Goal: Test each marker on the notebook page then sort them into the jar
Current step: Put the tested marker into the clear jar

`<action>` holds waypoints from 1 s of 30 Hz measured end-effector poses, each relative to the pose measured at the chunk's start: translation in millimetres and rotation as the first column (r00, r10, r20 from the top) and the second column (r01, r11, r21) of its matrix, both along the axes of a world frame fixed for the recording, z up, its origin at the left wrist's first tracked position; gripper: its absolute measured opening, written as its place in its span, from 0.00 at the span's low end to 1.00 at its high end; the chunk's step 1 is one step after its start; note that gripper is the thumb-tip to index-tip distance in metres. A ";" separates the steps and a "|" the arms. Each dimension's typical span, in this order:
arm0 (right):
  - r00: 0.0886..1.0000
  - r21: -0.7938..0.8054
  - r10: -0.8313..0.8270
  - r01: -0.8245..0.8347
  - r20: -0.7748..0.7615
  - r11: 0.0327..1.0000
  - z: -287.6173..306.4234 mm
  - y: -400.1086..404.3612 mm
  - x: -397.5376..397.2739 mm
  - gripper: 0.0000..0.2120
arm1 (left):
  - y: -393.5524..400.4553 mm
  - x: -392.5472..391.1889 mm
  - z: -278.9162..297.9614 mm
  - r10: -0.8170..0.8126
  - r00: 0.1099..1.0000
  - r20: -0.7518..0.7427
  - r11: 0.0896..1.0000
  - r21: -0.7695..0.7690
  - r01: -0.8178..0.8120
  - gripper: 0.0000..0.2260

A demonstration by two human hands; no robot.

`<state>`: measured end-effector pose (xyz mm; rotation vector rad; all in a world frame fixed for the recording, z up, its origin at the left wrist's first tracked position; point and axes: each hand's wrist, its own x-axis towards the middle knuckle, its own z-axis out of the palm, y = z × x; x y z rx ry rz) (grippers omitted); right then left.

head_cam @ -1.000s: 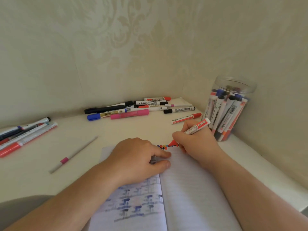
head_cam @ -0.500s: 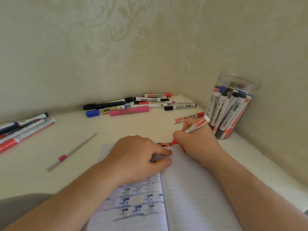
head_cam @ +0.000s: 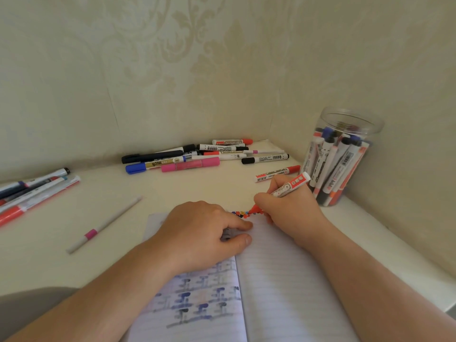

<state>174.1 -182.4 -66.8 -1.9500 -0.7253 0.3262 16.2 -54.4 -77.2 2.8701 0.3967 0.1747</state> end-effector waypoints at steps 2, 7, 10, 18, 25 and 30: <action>1.000 -0.004 0.003 -0.003 0.015 1.000 -0.2 0.4 -0.8 0.10 | -0.1 0.0 -0.5 0.000 1.000 0.000 1.000 -0.002 0.000 0.19; 1.000 -0.012 0.003 -0.002 0.025 1.000 0.7 -0.6 -0.8 0.10 | 0.4 0.4 0.4 -0.008 1.000 0.001 1.000 0.007 0.008 0.19; 1.000 0.022 -0.003 0.003 -0.012 1.000 1.3 -0.8 0.6 0.09 | 0.1 0.2 1.2 -0.011 1.000 -0.006 1.000 -0.002 0.011 0.19; 1.000 0.022 0.015 -0.015 -0.011 1.000 -0.9 -0.5 2.0 0.11 | -1.6 -1.9 1.4 -0.017 1.000 0.006 1.000 0.010 0.017 0.19; 0.918 0.400 0.271 -0.141 -0.291 0.905 6.4 -8.9 6.3 0.09 | 10.6 -11.3 -0.9 0.166 0.944 0.284 0.896 -0.444 -0.024 0.13; 0.790 0.488 0.420 -0.178 -0.447 0.855 7.3 -17.4 18.6 0.10 | 16.5 -8.5 -4.5 0.310 0.891 0.332 0.833 -0.547 -0.086 0.14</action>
